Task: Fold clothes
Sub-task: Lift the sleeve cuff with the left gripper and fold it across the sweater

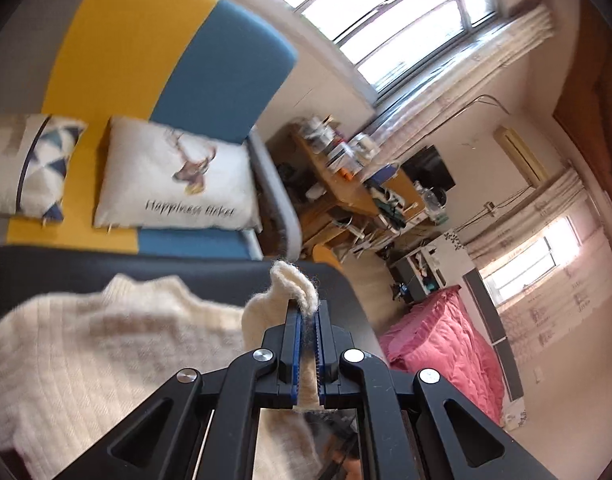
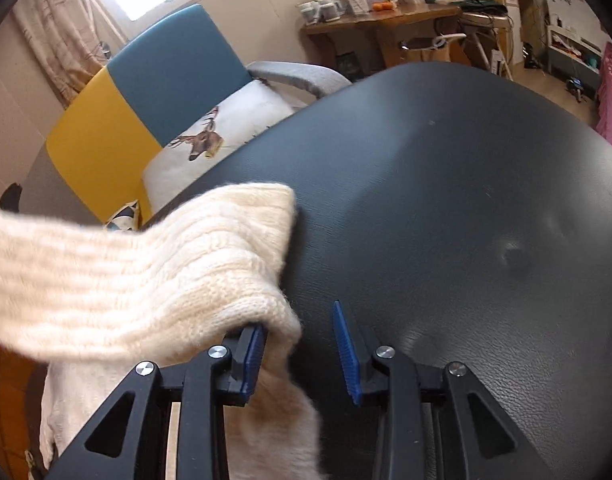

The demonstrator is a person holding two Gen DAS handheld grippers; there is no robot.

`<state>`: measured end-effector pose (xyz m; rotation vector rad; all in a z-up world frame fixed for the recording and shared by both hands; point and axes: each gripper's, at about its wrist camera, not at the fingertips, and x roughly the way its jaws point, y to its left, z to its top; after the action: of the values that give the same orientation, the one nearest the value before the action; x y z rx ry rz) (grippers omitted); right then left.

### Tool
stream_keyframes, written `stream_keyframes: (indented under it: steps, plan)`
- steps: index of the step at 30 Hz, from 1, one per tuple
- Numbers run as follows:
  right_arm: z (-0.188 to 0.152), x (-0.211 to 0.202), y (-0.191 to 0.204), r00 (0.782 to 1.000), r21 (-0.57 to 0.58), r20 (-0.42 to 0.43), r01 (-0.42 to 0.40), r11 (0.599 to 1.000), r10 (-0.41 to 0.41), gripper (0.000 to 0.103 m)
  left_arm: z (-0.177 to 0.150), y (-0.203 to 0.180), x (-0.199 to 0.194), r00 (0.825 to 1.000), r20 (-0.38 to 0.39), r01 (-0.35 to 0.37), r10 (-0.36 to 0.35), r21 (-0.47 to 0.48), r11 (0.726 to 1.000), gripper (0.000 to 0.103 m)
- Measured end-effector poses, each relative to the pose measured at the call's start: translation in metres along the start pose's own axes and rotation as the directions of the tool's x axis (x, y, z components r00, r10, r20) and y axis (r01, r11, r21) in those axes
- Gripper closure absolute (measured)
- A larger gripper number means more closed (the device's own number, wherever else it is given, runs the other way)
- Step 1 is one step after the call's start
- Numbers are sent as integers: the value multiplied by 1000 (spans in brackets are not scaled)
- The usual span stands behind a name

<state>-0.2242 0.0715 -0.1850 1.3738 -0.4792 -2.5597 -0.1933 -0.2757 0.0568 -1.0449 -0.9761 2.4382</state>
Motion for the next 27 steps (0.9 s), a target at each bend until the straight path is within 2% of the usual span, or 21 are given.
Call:
stream_keyframes:
  steps: [3, 10, 12, 14, 16, 19, 23, 27]
  plan:
    - [-2, -1, -5, 1000, 9, -2, 3, 1000, -3, 70, -12, 29, 3, 1000, -21, -20, 19, -58, 998, 97]
    - [1, -8, 13, 1000, -104, 25, -16, 994, 19, 70, -42, 86, 14, 994, -74, -91, 79, -165, 982, 97]
    - [3, -6, 21, 999, -136, 25, -23, 990, 27, 70, -45, 92, 11, 996, -64, -80, 69, -187, 979, 97]
    - [7, -9, 27, 998, -154, 58, 24, 988, -15, 70, -42, 91, 6, 998, -40, -64, 57, -194, 979, 97]
    - [7, -20, 20, 995, -97, 98, 40, 995, -31, 70, -36, 87, -1, 999, -5, -37, 36, -193, 981, 97]
    - [-3, -29, 13, 992, -94, 96, 95, 991, -86, 70, -35, 82, 0, 999, 7, -38, 39, -165, 986, 97]
    - [-26, -26, 4, 995, -154, 15, 96, 983, -95, 70, -52, 98, 21, 987, -60, -154, 147, -134, 979, 97]
    - [-31, -30, -8, 996, -152, -15, 86, 985, -89, 70, -76, 145, 38, 970, -128, -233, 208, -223, 947, 97]
